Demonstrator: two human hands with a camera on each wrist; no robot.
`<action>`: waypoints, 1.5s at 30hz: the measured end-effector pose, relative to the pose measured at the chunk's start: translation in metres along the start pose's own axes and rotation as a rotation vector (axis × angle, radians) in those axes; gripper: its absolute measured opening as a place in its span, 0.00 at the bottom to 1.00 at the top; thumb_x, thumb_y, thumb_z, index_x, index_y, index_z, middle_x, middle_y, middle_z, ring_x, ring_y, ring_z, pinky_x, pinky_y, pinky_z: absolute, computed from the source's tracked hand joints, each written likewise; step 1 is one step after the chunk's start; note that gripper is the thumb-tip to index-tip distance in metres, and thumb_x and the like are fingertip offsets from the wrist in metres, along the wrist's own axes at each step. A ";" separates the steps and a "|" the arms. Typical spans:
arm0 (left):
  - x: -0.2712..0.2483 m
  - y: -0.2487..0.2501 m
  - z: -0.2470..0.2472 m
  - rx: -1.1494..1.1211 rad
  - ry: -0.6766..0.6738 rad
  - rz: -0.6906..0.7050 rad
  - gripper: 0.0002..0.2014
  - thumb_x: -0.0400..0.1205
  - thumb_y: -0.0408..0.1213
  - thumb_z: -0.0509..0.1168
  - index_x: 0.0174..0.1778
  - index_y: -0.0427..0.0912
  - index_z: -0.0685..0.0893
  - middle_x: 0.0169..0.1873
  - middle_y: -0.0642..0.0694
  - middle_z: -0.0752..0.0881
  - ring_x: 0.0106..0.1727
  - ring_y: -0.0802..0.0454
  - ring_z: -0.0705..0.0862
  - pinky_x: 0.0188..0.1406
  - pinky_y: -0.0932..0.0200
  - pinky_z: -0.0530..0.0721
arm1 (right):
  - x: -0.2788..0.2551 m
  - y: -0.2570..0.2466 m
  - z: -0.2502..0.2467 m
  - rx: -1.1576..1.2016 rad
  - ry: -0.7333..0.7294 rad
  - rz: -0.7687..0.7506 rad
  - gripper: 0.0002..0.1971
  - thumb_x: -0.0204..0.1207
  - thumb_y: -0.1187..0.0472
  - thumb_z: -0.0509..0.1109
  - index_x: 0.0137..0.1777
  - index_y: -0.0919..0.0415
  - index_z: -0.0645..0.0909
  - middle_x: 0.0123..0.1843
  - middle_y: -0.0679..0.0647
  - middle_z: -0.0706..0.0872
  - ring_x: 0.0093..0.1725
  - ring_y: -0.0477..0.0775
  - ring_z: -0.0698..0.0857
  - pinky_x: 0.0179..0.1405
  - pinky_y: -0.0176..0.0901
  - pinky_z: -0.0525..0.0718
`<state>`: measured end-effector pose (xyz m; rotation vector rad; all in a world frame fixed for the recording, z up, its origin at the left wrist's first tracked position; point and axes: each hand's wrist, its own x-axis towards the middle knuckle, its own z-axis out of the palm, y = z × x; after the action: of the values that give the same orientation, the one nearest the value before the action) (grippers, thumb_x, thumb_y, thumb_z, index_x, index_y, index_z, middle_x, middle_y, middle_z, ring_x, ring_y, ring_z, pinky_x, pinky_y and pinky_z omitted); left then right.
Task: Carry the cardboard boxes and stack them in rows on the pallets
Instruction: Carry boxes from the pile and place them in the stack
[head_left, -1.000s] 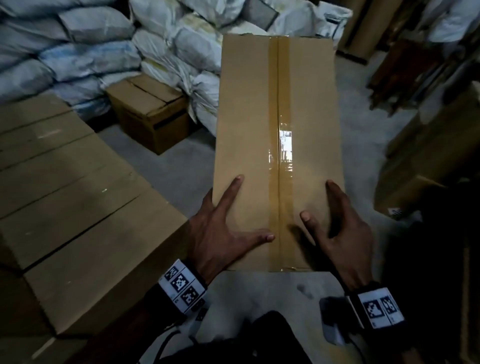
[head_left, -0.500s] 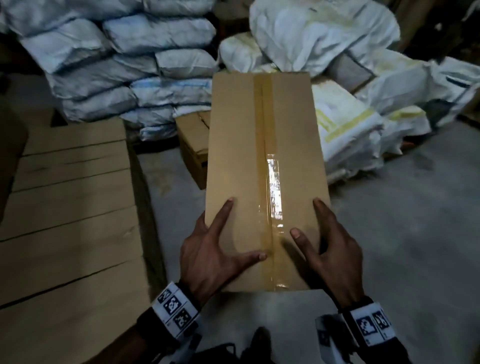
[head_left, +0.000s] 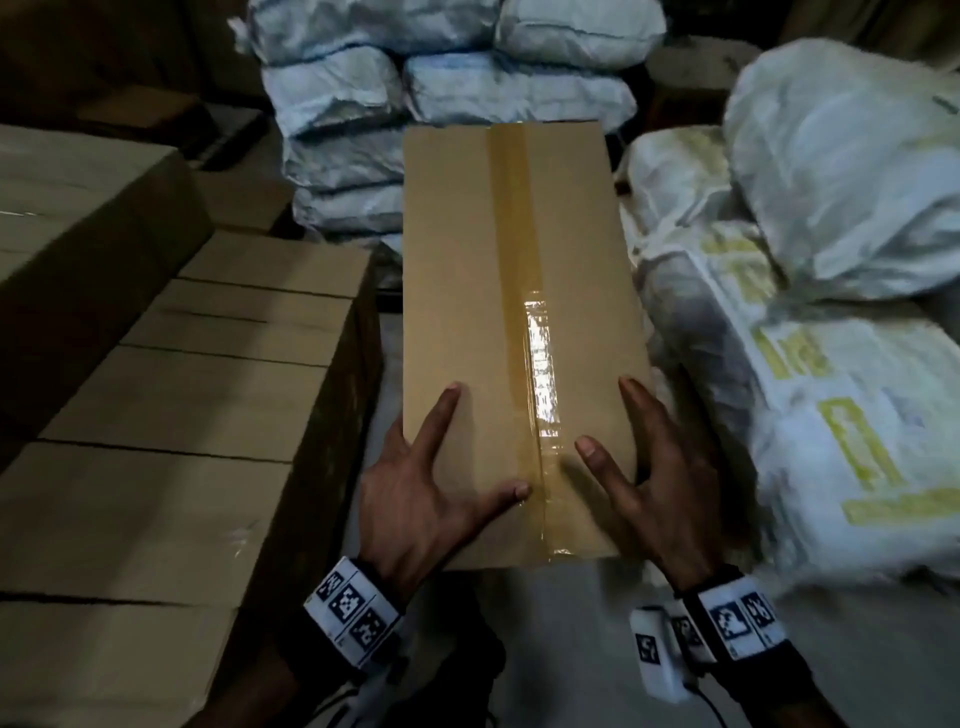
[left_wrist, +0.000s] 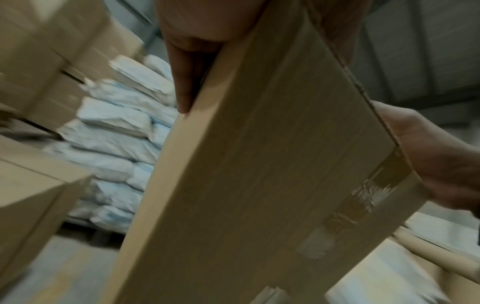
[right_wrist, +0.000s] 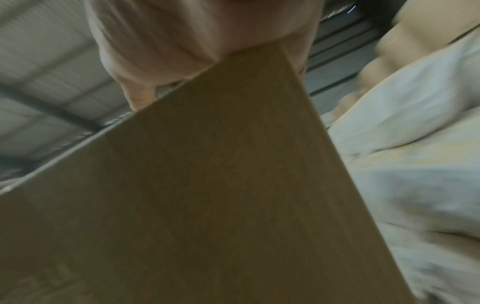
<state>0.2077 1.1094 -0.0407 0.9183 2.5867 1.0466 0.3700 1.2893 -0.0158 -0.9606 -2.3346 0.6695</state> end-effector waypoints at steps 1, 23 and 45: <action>0.027 0.000 0.007 -0.005 0.024 -0.022 0.59 0.57 0.89 0.60 0.85 0.79 0.46 0.80 0.43 0.71 0.77 0.38 0.77 0.75 0.43 0.77 | 0.032 0.002 0.009 0.006 -0.023 -0.025 0.46 0.70 0.22 0.64 0.86 0.41 0.67 0.85 0.43 0.73 0.82 0.48 0.71 0.80 0.46 0.70; 0.482 -0.063 -0.003 0.061 0.382 -0.444 0.57 0.61 0.90 0.60 0.85 0.78 0.46 0.73 0.44 0.76 0.66 0.39 0.82 0.64 0.41 0.86 | 0.573 -0.046 0.293 0.170 -0.499 -0.354 0.47 0.68 0.16 0.55 0.86 0.33 0.60 0.86 0.43 0.70 0.83 0.55 0.72 0.81 0.60 0.70; 0.730 -0.157 -0.029 -0.074 0.243 -0.757 0.67 0.49 0.84 0.74 0.83 0.83 0.44 0.86 0.45 0.62 0.80 0.37 0.73 0.79 0.42 0.77 | 0.889 -0.154 0.568 0.178 -1.006 -0.733 0.47 0.70 0.16 0.53 0.88 0.36 0.57 0.87 0.47 0.69 0.82 0.57 0.73 0.80 0.55 0.68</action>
<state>-0.4518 1.4570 -0.0964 -0.2377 2.6729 1.0377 -0.6039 1.7154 -0.0968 0.4863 -3.0538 1.1561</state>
